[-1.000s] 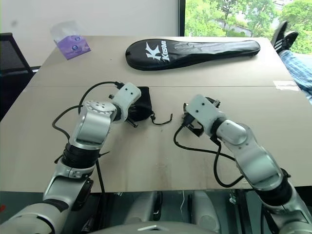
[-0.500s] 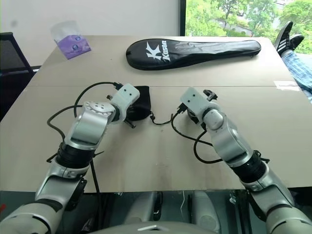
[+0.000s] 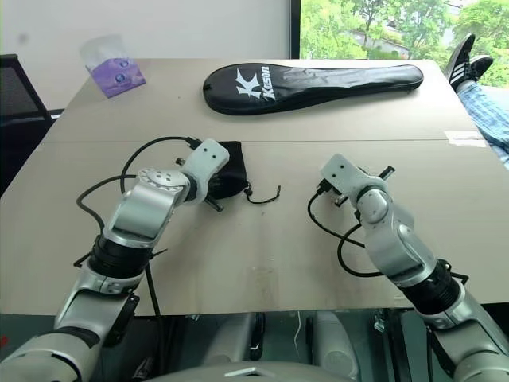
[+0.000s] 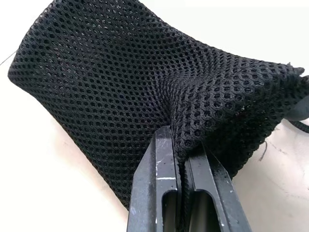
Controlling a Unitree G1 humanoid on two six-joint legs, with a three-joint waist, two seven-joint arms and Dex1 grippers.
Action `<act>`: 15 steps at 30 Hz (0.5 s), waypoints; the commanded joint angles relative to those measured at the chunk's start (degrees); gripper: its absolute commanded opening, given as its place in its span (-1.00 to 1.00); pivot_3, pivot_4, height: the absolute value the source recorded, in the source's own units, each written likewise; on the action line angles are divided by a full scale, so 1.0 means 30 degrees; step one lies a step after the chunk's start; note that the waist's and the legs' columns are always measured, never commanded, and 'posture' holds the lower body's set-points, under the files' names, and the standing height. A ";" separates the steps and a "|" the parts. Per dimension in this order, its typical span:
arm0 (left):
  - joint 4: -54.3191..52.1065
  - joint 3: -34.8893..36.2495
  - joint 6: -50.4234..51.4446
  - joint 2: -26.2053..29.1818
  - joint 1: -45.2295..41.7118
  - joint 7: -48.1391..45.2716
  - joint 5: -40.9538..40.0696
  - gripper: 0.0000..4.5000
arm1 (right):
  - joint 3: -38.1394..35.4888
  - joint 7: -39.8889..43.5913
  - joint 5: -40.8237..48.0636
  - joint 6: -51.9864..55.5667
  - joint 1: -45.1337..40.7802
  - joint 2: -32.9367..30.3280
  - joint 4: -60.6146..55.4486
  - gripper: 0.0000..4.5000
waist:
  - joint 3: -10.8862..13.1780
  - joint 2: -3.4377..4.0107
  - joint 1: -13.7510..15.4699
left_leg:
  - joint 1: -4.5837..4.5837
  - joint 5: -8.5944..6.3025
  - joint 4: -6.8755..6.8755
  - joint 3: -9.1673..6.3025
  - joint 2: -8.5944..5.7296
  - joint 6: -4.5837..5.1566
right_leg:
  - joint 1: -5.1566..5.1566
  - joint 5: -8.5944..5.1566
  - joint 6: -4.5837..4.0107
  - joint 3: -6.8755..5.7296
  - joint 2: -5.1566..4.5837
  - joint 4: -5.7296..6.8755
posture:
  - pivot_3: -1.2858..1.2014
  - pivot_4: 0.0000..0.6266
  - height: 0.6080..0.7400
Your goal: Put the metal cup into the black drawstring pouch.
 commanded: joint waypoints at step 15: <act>-0.0863 0.1946 0.1833 -0.0281 -0.0999 0.1155 -0.2456 -1.00 | -0.6945 0.3499 0.5591 -0.5190 0.2219 0.2739 -0.3510 -0.91 | 0.0006 -0.0003 0.0026 | -0.0002 0.0000 -0.0009 -0.0006 0.0001 0.0000 | 0.0002 0.0000 0.0001 -0.0003 0.0004 -0.0003 | 0.03 -0.52 1.00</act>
